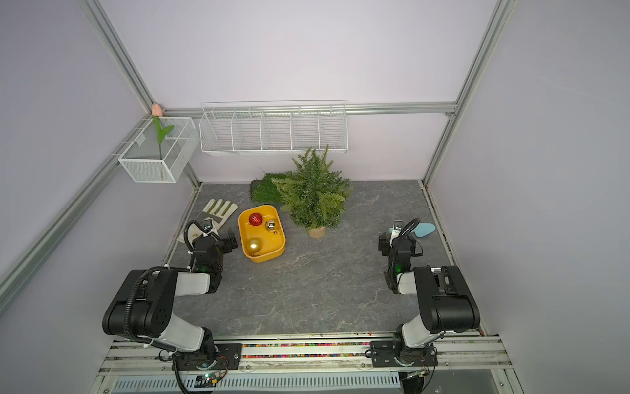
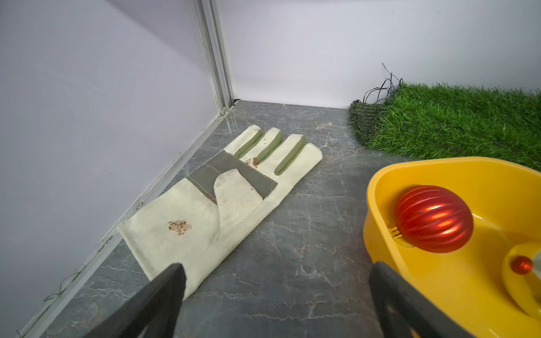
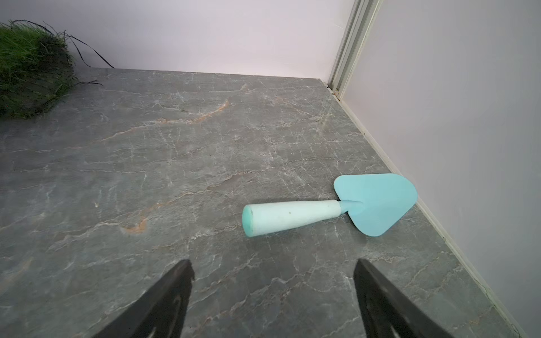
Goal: Decorate the small christmas tree with ornaments
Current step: Move the container to the center of the board.
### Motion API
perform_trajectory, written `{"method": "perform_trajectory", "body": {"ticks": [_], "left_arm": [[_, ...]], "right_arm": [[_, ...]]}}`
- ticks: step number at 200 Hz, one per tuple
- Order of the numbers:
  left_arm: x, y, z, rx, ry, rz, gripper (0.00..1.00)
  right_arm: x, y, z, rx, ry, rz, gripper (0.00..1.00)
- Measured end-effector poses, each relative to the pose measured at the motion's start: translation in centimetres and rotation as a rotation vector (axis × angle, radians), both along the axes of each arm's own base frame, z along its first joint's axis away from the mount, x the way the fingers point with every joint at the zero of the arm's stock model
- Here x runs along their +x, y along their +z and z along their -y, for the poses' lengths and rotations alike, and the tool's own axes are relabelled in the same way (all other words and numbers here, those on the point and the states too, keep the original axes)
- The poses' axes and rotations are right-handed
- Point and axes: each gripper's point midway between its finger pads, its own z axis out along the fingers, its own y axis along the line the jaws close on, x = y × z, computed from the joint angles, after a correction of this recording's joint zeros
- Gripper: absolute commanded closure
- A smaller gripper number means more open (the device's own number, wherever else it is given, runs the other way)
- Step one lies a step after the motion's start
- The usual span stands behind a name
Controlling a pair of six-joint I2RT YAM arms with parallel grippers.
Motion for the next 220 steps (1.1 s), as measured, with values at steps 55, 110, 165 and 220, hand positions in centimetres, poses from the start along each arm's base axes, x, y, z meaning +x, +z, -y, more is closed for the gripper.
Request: {"method": "perform_trajectory", "body": {"ticks": [55, 110, 165, 220], "left_arm": [[0.0, 0.0, 0.0, 0.0, 0.0, 0.0, 0.01], [0.0, 0.0, 0.0, 0.0, 0.0, 0.0, 0.01], [-0.1, 0.1, -0.2, 0.004, 0.015, 0.002, 0.01], [-0.6, 6.5, -1.3, -0.013, 0.113, 0.072, 0.01]], "right_arm": [[0.0, 0.0, -0.2, 0.006, 0.009, 0.0, 0.11], [0.0, 0.0, -0.2, 0.007, 0.013, 0.0, 0.11], [0.0, 0.0, -0.2, 0.005, 0.009, 0.0, 0.11], [-0.6, 0.4, -0.5, -0.008, 0.006, 0.024, 0.11]]}}
